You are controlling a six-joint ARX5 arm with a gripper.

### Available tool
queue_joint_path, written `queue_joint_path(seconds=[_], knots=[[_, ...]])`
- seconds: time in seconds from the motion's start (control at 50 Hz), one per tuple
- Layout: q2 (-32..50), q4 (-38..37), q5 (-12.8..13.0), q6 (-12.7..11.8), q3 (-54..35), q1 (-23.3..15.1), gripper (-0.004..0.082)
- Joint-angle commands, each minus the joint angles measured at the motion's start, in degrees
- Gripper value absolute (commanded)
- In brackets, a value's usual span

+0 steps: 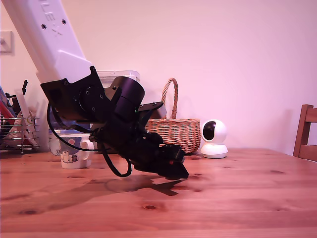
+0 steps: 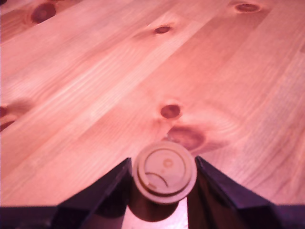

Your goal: Pick up the coffee capsules from the table one by one and drop them inside the nearest coffee cup

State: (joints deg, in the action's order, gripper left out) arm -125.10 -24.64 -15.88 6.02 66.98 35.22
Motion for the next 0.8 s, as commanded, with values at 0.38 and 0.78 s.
queue_joint_path(seconds=[0.38, 0.78], knots=[[-1.9, 0.9, 0.0, 0.0, -0.4, 0.2, 0.0133], [1.1, 4.7, -0.1, -1.1, -0.4, 0.1, 0.0122]])
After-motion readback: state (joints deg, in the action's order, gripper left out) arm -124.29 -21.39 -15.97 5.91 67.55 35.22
